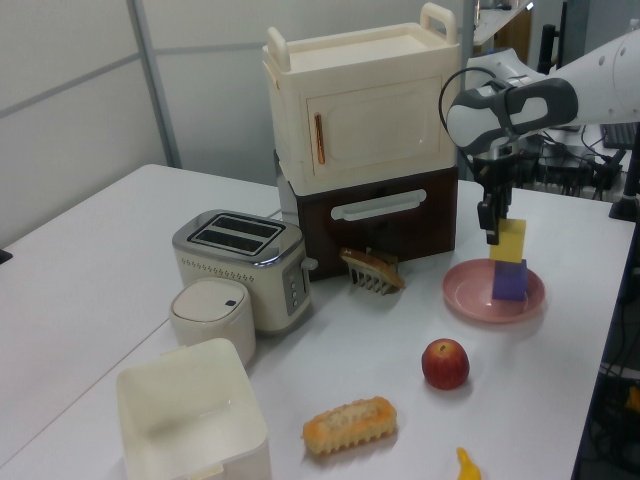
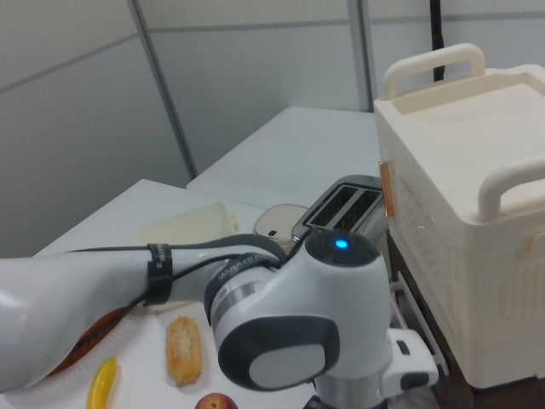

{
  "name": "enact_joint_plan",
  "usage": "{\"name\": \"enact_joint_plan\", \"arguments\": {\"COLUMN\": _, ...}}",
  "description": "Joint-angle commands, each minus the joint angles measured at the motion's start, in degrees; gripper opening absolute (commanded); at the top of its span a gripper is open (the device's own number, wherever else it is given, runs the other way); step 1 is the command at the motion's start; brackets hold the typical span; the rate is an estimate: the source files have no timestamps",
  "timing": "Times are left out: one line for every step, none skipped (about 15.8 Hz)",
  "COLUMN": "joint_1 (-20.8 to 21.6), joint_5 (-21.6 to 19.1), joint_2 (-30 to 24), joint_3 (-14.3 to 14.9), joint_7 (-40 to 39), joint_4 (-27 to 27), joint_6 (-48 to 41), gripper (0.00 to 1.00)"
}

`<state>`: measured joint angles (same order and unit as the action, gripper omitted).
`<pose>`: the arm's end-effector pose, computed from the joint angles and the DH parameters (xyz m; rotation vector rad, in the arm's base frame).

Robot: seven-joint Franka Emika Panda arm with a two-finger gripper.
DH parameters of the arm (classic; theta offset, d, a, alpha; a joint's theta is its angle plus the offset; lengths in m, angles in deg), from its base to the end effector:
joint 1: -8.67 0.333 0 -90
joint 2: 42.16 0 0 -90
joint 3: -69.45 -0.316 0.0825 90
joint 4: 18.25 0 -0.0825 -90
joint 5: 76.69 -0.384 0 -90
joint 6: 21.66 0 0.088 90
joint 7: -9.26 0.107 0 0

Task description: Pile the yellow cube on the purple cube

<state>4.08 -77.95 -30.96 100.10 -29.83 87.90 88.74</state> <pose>0.4935 -0.3298 0.4223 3.1276 0.0974 -0.1920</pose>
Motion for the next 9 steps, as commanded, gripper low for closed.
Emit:
{"name": "enact_joint_plan", "arguments": {"joint_1": 0.10, "joint_5": 0.47, "joint_2": -1.18, "joint_3": -0.25, "joint_7": -1.34, "joint_4": 2.39, "joint_6": -0.18, "gripper": 0.00}}
{"name": "enact_joint_plan", "arguments": {"joint_1": 0.10, "joint_5": 0.65, "joint_2": -1.44, "joint_3": -0.16, "joint_7": -1.60, "joint_4": 3.00, "joint_6": -0.10, "gripper": 0.00}}
{"name": "enact_joint_plan", "arguments": {"joint_1": 0.10, "joint_5": 1.17, "joint_2": -1.53, "joint_3": -0.16, "joint_7": -1.69, "joint_4": 3.27, "joint_6": -0.10, "gripper": 0.00}}
{"name": "enact_joint_plan", "arguments": {"joint_1": 0.10, "joint_5": 1.53, "joint_2": -1.53, "joint_3": -0.16, "joint_7": -1.69, "joint_4": 3.27, "joint_6": -0.10, "gripper": 0.00}}
{"name": "enact_joint_plan", "arguments": {"joint_1": 0.10, "joint_5": 1.53, "joint_2": -1.44, "joint_3": -0.25, "joint_7": -1.69, "joint_4": 3.27, "joint_6": -0.01, "gripper": 0.01}}
{"name": "enact_joint_plan", "arguments": {"joint_1": 0.10, "joint_5": 1.53, "joint_2": -1.44, "joint_3": -0.16, "joint_7": -1.69, "joint_4": 3.27, "joint_6": -0.01, "gripper": 0.10}}
{"name": "enact_joint_plan", "arguments": {"joint_1": 0.02, "joint_5": 1.53, "joint_2": -1.44, "joint_3": -0.25, "joint_7": -1.69, "joint_4": 3.27, "joint_6": 0.25, "gripper": 0.38}}
{"name": "enact_joint_plan", "arguments": {"joint_1": 0.02, "joint_5": 1.53, "joint_2": -1.44, "joint_3": -0.25, "joint_7": -1.60, "joint_4": 3.27, "joint_6": 0.69, "gripper": 0.90}}
{"name": "enact_joint_plan", "arguments": {"joint_1": 0.02, "joint_5": 1.53, "joint_2": -1.53, "joint_3": -0.25, "joint_7": -1.60, "joint_4": 3.27, "joint_6": 0.69, "gripper": 1.00}}
